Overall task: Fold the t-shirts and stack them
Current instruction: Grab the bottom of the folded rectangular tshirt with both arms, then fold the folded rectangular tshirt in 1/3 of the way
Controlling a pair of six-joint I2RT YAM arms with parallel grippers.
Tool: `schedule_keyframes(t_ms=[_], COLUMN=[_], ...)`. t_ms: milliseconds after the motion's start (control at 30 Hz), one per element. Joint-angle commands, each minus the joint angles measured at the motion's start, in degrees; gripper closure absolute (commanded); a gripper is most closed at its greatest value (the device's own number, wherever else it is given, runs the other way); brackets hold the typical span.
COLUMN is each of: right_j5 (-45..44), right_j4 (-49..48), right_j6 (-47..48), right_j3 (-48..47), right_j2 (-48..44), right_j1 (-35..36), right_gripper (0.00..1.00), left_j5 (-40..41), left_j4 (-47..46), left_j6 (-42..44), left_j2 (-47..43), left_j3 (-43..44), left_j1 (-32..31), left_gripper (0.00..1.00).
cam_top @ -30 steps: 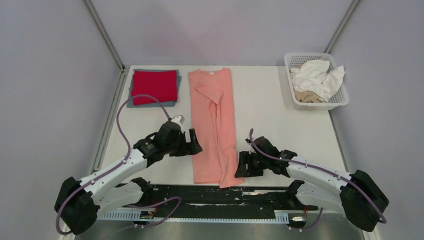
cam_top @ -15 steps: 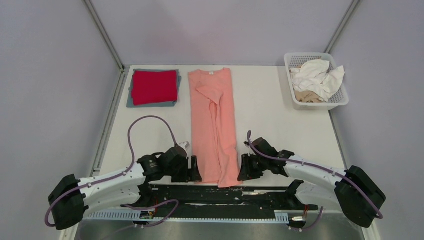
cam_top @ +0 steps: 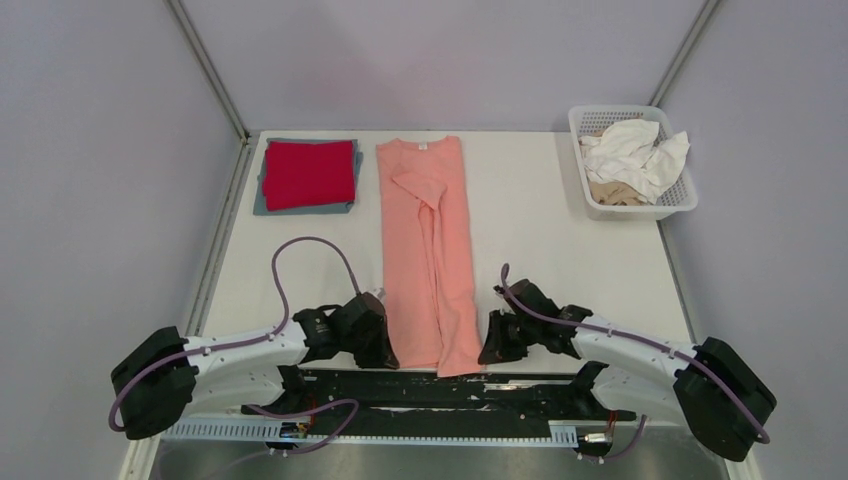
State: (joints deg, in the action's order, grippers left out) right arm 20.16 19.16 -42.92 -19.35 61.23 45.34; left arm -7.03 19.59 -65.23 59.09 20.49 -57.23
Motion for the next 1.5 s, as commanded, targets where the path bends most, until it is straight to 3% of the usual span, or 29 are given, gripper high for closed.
schedule_keyframes(t_ms=[0, 167, 367, 533, 767, 967, 1167, 1467], right_j5=[2.3, 3.9, 4.8, 3.3, -6.4, -10.7, -12.8, -13.1], right_j4=[1.6, 5.3, 6.1, 6.0, 5.4, 0.2, -2.2, -4.9], right_j6=[-3.7, -9.2, -11.5, -8.4, -3.5, -1.8, 0.8, 6.7], right_j3=[2.4, 6.0, 5.9, 1.0, -11.6, -18.1, -25.7, -38.9], right_j2=[-1.5, -7.0, -14.1, -12.2, -3.1, 2.3, 10.3, 22.5], right_j1=[0.3, 0.2, 0.3, 0.2, -0.6, -3.6, -8.0, -13.9], right_gripper=[0.91, 0.93, 0.95, 0.96, 0.96, 0.96, 0.97, 0.98], left_j5=[-0.8, 0.5, -4.7, -2.7, 5.5, 10.7, 9.6, 4.5], left_j4=[0.4, 5.5, -2.3, -0.8, 1.5, 2.3, -2.9, -7.0], left_j6=[-1.6, -3.7, -3.1, 0.8, 5.2, 11.4, 16.2, 22.5], left_j2=[-0.7, -9.3, -15.5, -15.0, -13.0, -10.6, -6.5, 9.9], left_j3=[-1.2, -2.1, -6.6, -2.9, 2.6, 8.4, 12.5, 24.5], left_j1=[-0.8, -3.2, -4.2, -4.3, -3.1, 3.7, 12.3, 25.1], left_gripper=[1.0, 1.0, 1.0, 1.0, 1.0, 1.0, 1.0, 1.0])
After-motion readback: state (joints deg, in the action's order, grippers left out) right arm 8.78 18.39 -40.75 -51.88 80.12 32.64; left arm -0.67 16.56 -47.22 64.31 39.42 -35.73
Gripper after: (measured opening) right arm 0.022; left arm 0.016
